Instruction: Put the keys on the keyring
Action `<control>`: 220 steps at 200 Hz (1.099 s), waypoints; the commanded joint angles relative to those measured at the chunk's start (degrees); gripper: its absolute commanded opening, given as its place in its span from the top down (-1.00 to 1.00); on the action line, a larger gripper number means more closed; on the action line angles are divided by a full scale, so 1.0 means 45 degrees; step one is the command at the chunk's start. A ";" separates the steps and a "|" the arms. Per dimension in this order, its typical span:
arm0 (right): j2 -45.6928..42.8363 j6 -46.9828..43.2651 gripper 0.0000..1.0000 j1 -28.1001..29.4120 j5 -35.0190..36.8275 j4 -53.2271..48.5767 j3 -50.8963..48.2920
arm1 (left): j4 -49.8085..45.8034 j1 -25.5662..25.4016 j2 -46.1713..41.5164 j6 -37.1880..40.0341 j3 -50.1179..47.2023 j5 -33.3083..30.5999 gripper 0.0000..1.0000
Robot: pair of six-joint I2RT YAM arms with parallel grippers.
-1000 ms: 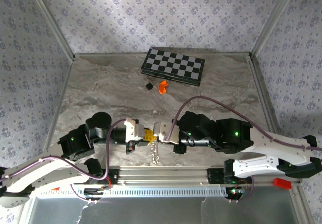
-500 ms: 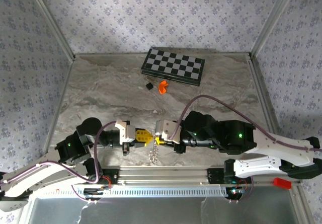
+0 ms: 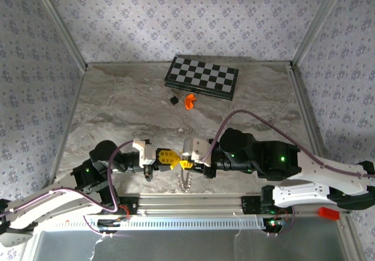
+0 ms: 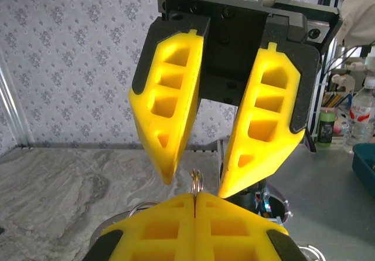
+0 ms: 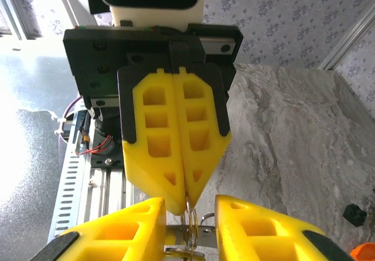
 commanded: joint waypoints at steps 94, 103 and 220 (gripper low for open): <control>-0.1106 0.0479 0.31 -0.0479 -0.0614 0.1241 -0.0699 | 0.3639 -0.0062 0.0022 -0.1230 -0.0520 0.0362 1.00; -0.1083 0.0500 0.31 -0.0498 -0.0628 0.1245 -0.0699 | 0.3649 -0.0062 0.0041 -0.1235 -0.0499 0.0381 1.00; -0.0791 0.0676 0.51 -0.0897 -0.1608 0.1253 -0.0699 | 0.4249 -0.0082 0.0061 -0.1279 -0.0696 0.0303 1.00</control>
